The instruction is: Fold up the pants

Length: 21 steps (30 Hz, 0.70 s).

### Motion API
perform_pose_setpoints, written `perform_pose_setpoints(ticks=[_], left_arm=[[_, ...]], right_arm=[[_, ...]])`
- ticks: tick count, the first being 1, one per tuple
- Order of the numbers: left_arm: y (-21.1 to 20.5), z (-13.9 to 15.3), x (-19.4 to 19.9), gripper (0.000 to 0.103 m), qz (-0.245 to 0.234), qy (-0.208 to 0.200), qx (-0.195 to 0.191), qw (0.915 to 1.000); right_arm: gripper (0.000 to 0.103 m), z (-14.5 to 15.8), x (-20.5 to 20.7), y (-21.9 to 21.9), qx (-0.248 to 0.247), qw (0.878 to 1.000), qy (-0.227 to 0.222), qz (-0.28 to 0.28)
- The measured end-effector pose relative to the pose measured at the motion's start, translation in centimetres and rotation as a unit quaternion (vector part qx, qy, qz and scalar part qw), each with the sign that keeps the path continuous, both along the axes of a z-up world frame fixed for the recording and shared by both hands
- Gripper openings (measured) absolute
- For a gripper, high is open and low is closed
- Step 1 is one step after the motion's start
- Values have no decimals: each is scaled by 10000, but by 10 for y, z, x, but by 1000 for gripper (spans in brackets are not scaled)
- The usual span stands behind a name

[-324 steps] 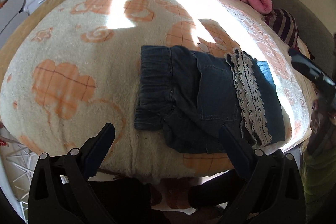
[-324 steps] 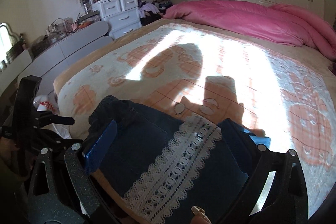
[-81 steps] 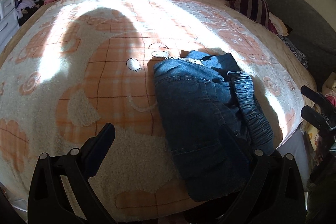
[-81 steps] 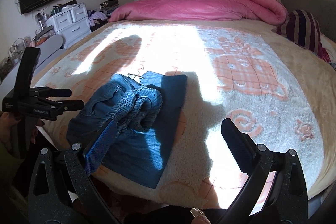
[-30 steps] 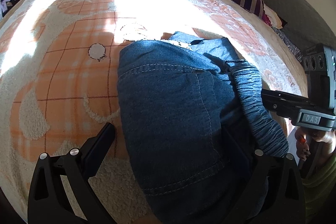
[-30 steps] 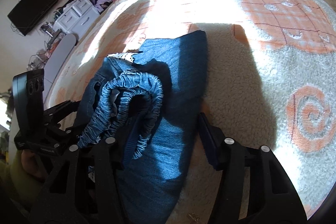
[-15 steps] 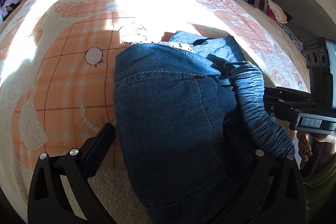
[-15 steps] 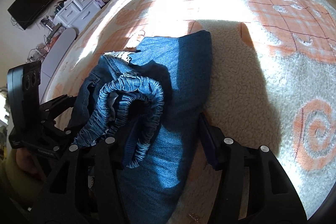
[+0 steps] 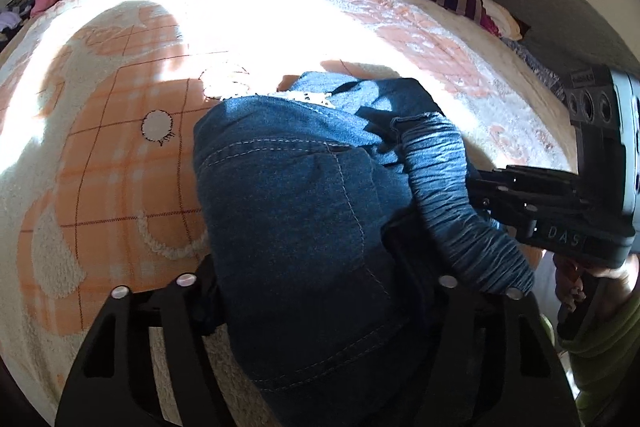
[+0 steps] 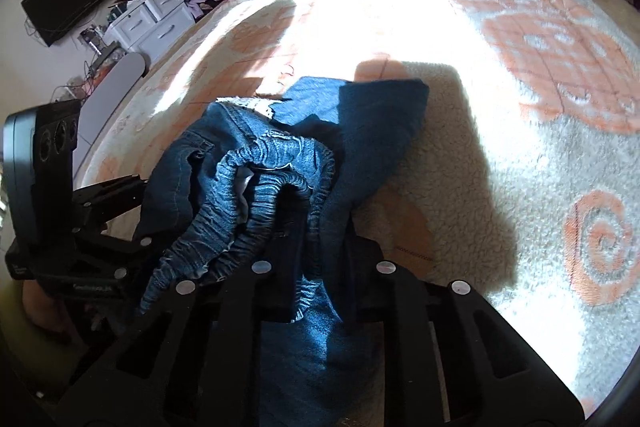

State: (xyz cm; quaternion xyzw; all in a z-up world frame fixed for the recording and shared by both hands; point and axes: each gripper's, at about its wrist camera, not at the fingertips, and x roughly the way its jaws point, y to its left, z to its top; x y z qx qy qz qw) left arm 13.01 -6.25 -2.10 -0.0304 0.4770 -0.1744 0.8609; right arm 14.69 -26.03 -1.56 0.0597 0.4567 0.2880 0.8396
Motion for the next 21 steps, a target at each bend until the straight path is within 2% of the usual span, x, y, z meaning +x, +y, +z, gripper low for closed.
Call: perform_pose_setpoints(ticks=[2, 9, 14, 21], left_arm=[[1, 5, -1, 50, 3, -33, -52, 10000], [8, 18, 4, 40, 125, 43, -271, 9995], [8, 36, 17, 40, 205, -179, -162, 9995], [13, 48, 44, 40, 324, -335, 28, 9989]], right_arm=[[10, 8, -3, 4, -17, 9999, -142, 59], [10, 34, -1, 17, -7, 9982, -521, 308], [10, 52, 15, 24, 63, 9966, -772, 273], [10, 61, 39, 37, 11, 9953, -941, 226]])
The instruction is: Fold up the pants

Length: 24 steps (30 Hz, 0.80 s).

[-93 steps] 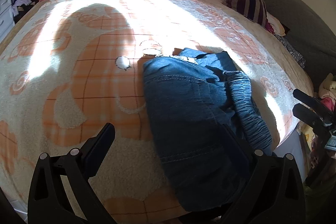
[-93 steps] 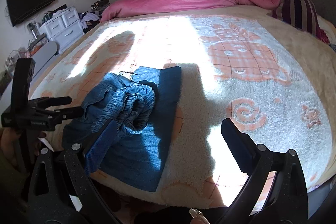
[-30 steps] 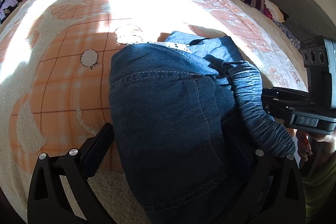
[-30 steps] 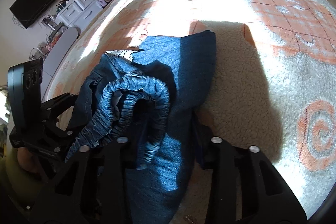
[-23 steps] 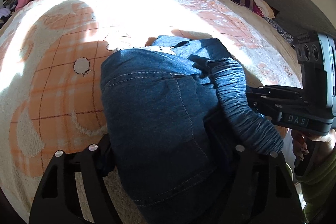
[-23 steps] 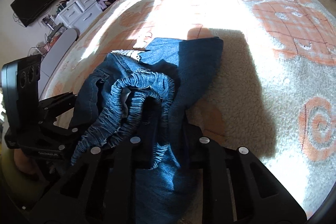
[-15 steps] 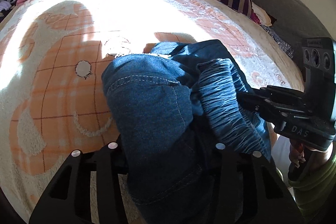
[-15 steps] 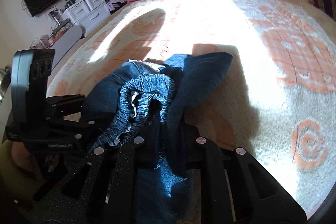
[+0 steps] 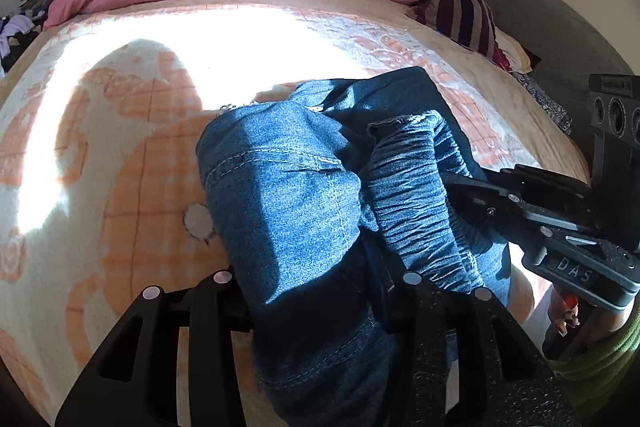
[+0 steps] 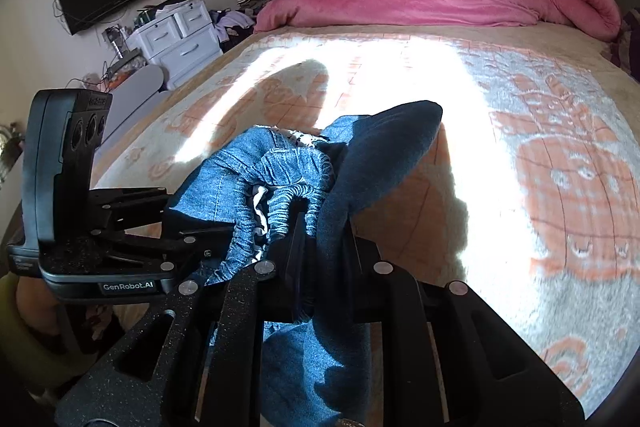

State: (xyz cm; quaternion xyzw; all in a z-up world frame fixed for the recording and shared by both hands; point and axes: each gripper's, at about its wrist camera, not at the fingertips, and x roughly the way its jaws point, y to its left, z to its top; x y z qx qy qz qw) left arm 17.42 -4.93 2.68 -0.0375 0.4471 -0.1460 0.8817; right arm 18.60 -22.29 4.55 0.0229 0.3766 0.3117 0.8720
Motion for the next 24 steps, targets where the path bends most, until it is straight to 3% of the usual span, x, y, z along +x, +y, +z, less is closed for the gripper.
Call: perform_pose_setpoints(ticks=[13, 24], left_arm=[[7, -2, 29, 40, 173, -227, 94, 9995], [8, -20, 40, 40, 192, -25, 47, 9998]], right_arm=[[9, -4, 31, 10, -29, 9998, -12, -177], [10, -28, 39, 8, -50, 9987, 308, -406]])
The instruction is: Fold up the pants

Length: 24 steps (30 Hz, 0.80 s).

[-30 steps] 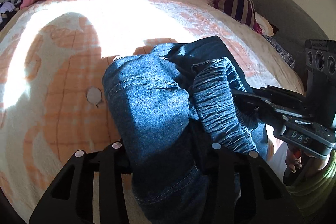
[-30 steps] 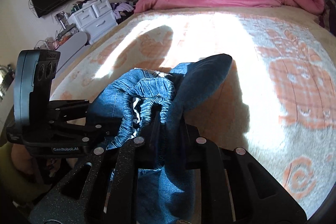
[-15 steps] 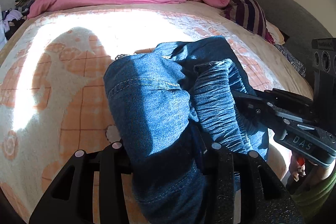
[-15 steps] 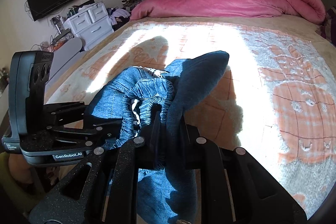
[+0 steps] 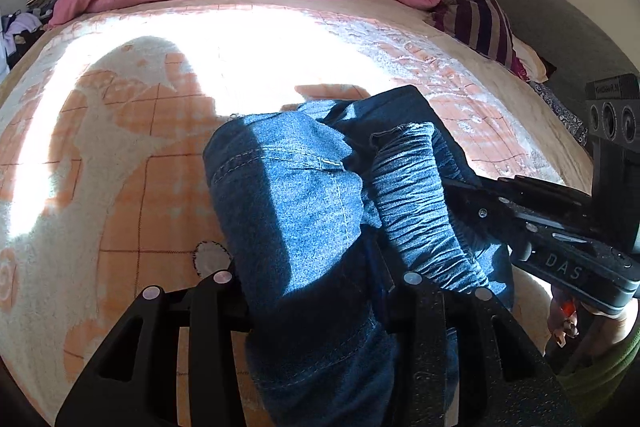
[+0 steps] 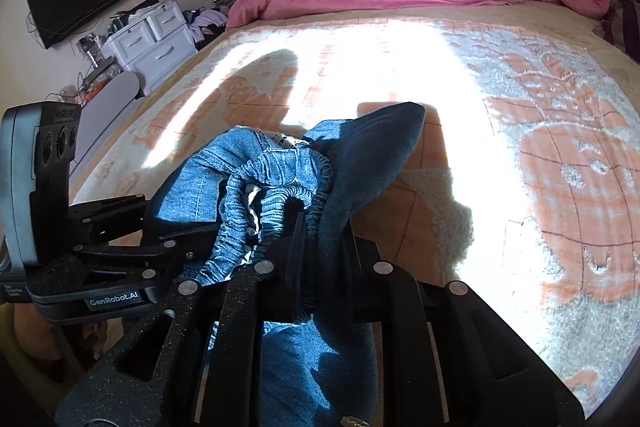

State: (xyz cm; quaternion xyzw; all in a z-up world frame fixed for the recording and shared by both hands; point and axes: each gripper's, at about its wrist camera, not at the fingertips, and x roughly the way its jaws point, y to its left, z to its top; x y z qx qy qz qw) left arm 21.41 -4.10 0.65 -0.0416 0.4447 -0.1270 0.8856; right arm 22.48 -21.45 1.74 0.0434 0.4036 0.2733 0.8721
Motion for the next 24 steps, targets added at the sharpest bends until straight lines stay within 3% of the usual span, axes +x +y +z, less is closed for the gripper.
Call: perform_pose_setpoints(ticks=[6, 8, 13, 24], left_arm=[[6, -14, 4, 48, 93, 177, -14, 9998], [7, -17, 4, 52, 100, 215, 3, 9997], [8, -22, 5, 55, 98, 283, -28, 9995], [9, -23, 3, 55, 114, 325, -64, 9994]], right_arm=[[22, -18, 7, -7, -423, 9982, 217, -370], [31, -27, 10, -10, -614, 9964, 342, -470], [41, -36, 13, -18, -680, 9943, 480, -669], [49, -35, 10, -16, -776, 9931, 450, -758]])
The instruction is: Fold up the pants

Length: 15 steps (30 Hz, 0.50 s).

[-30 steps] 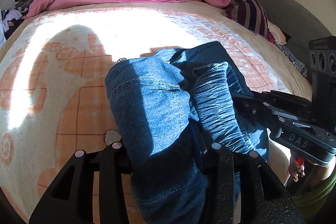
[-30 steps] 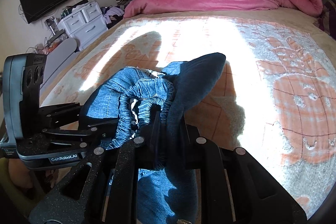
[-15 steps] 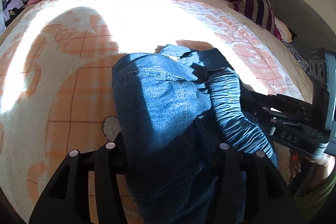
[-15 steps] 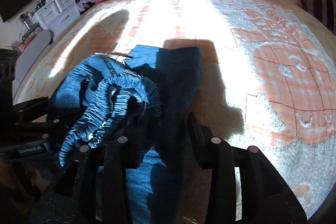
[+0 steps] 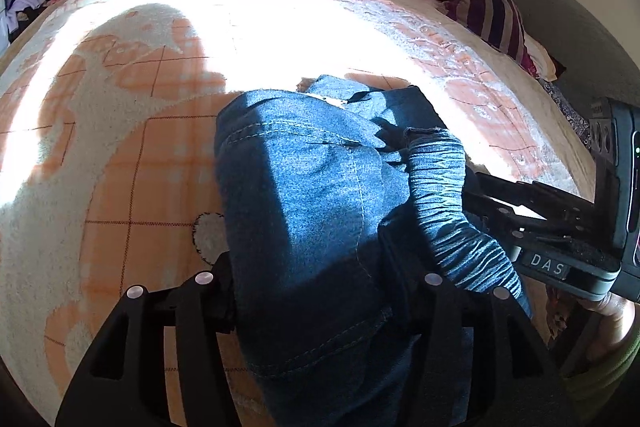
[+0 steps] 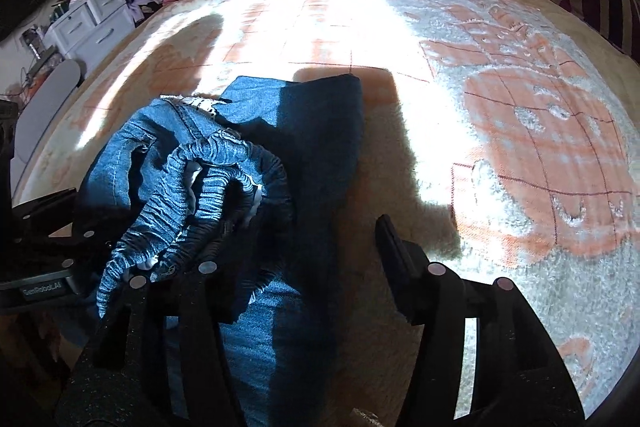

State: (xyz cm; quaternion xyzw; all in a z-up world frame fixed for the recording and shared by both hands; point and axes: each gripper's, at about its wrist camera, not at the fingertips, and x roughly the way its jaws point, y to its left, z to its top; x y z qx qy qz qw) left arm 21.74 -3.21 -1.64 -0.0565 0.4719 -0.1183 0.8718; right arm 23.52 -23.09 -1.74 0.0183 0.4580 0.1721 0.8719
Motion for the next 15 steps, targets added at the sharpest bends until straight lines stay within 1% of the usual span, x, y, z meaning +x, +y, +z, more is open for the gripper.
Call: perform_pose_setpoints(ticks=[4, 5, 6, 7, 8, 10, 11, 13, 15], left_arm=[[0, 2, -1, 55, -19, 1, 11, 10000], [0, 2, -1, 58, -21, 2, 6, 10000], [0, 2, -1, 62, -2, 1, 27, 10000], [0, 3, -2, 67, 20, -8, 53, 10000], [0, 4, -2, 67, 20, -13, 46, 10000], [0, 6, -3, 67, 18, -27, 52, 10000], [0, 6, -3, 67, 16, -36, 58, 10000], [0, 7, -4, 68, 20, -44, 61, 10000], [0, 9, -5, 69, 38, -46, 77, 10000]], right_arm=[[58, 2, -1, -3, -20, 10000, -41, -63], [60, 3, -1, -3, -25, 10000, -51, -72], [61, 4, -1, -4, -18, 9999, -73, -70], [64, 6, -2, -4, -43, 9999, -113, -84], [68, 7, -3, -5, -88, 9998, -159, -102], [71, 11, -5, -5, -106, 9996, -217, -113], [76, 12, -5, -6, -105, 9995, -246, -140], [82, 16, -7, -7, -60, 9994, -311, -162], [84, 20, -9, -6, -67, 9990, -392, -186]])
